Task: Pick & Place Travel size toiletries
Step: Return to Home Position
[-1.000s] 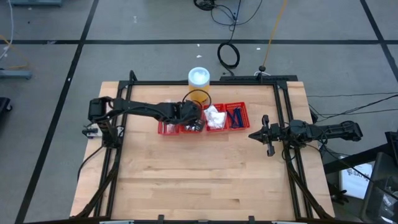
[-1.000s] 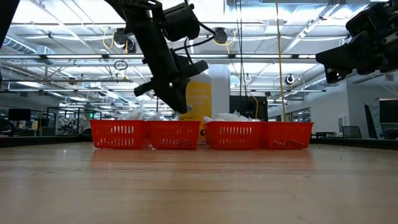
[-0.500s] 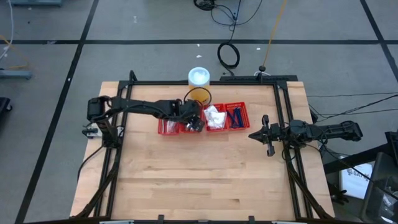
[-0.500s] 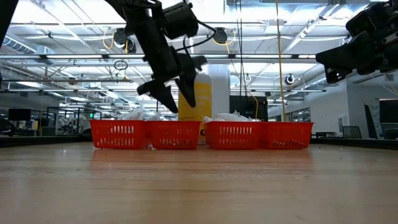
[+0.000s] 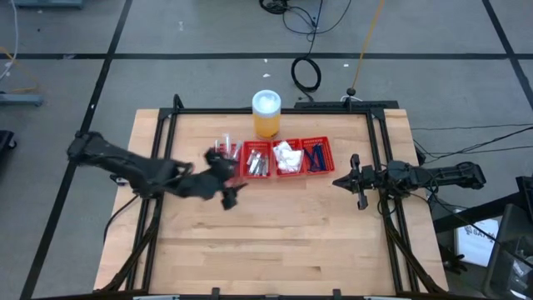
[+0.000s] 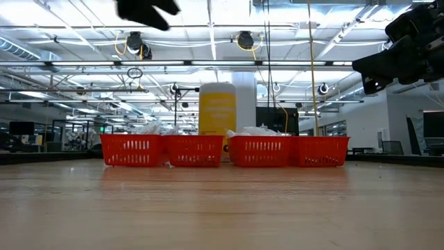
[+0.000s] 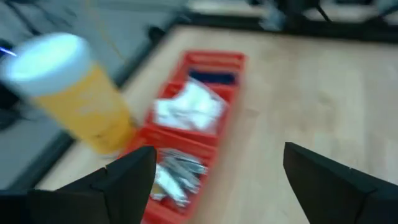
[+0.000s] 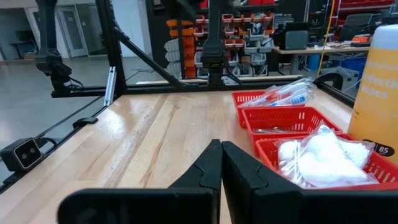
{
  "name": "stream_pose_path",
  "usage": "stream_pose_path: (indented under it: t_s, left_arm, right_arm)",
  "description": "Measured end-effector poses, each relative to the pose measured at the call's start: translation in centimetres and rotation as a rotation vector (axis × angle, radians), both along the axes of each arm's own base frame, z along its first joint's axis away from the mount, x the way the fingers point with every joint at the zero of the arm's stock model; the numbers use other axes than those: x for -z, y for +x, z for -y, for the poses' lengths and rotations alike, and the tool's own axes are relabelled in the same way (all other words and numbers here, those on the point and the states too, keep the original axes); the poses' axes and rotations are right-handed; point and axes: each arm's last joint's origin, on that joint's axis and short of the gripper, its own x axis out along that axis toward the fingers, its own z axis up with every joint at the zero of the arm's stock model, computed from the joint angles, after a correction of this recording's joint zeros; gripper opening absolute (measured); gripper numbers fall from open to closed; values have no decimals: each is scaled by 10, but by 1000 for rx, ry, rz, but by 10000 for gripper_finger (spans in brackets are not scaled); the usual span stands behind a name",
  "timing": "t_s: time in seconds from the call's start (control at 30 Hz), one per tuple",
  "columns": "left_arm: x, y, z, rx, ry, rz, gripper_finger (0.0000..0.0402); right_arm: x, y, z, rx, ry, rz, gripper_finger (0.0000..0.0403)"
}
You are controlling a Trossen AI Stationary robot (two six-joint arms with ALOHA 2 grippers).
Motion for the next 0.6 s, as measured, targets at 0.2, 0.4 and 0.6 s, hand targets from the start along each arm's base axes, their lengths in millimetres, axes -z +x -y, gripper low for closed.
stream_pose_path:
  t_s: [0.2, 0.4, 0.6]
  left_arm:
    - [30, -60, -1, -92, 14, 221, 341]
    - [77, -94, -27, 55, -104, 375, 336]
    - [109, -119, -50, 234, -137, 489, 335]
  right_arm:
    - [0, 0, 0, 5, -3, 1, 0]
    - [-1, 0, 0, 3, -2, 9, 0]
    - [-1, 0, 0, 3, 20, 7, 0]
